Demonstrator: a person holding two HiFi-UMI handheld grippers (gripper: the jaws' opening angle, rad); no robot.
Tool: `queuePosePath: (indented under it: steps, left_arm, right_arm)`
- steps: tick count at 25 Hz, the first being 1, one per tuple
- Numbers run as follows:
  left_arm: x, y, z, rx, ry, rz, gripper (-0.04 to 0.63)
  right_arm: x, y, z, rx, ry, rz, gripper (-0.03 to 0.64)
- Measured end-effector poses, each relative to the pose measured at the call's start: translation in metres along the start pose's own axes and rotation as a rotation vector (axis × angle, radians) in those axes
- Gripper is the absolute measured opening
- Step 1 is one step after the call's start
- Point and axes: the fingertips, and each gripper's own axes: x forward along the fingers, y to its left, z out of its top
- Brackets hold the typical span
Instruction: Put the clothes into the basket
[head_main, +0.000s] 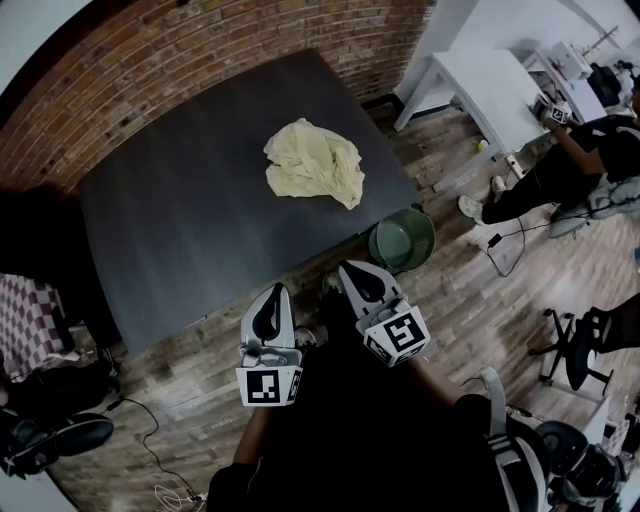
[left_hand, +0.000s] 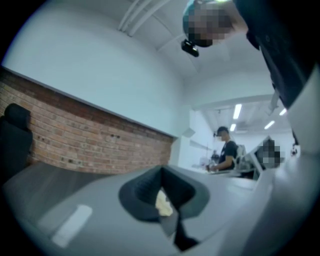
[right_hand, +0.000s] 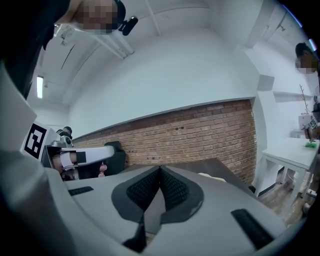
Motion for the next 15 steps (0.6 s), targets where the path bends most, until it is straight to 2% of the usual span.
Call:
queuePosePath:
  steps: [9,12,15]
  left_arm:
    - [0.097,0.008,0.004,-0.028,0.002,0.047,0.005]
    - [0.116,0.005,0.006,-0.064,-0.011,0.066,0.005]
    - [0.127,0.004,0.006,-0.047,-0.001,0.093,0.005]
  right_arm:
    - [0.054,-0.07,0.019,-0.02,0.03,0.096,0.005]
    - [0.067,-0.087,0.013,-0.032,0.063,0.143,0.006]
    - [0.08,-0.097,0.012,-0.035,0.075,0.176,0.006]
